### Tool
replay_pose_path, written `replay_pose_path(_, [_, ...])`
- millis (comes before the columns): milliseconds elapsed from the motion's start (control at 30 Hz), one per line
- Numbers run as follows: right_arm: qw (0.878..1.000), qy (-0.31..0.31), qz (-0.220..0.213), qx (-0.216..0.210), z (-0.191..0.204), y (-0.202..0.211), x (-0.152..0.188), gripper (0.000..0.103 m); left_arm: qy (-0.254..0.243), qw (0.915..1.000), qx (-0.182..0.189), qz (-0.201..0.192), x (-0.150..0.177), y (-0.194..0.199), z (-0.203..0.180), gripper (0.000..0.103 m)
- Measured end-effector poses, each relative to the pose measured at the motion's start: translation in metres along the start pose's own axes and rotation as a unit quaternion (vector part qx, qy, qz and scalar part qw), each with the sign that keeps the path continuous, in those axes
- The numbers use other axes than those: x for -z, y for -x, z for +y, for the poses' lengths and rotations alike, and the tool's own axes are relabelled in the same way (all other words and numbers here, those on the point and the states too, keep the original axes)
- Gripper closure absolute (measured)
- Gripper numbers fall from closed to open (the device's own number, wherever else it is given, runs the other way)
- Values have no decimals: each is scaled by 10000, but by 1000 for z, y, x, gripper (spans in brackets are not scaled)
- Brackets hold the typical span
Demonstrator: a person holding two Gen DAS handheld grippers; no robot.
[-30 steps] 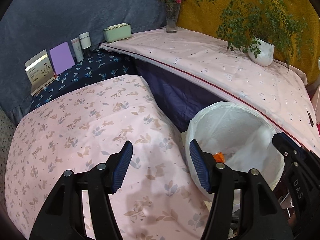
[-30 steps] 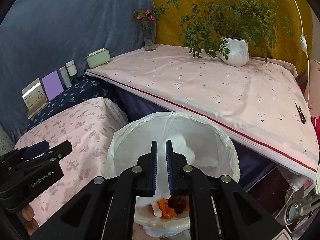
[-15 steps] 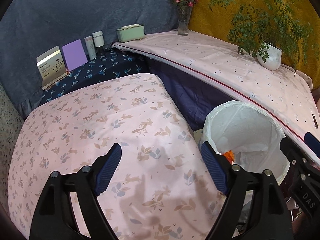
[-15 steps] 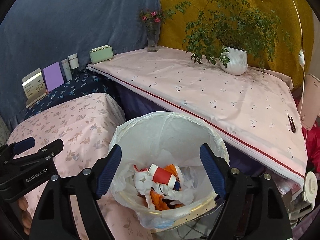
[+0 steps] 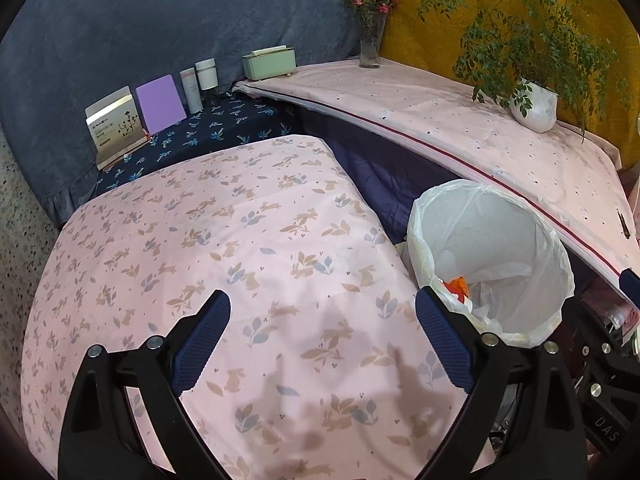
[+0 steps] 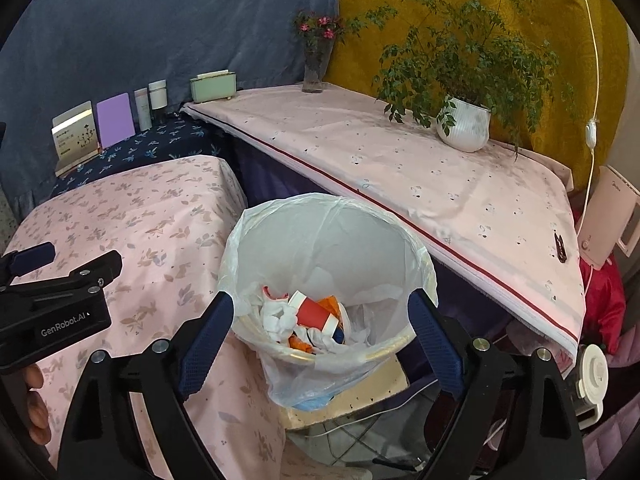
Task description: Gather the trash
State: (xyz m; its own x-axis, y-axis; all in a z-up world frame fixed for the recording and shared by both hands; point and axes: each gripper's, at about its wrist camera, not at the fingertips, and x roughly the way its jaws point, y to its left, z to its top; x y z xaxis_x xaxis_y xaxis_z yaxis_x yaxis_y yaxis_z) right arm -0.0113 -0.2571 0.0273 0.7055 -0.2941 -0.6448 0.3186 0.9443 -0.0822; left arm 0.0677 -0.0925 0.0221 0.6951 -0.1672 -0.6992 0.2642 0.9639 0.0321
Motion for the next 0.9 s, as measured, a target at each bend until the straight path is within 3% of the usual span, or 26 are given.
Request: replay_pose_path(900, [9996,-85,265,-11,4,19,24,7,-11,10000,12,98,27,23,-10,11])
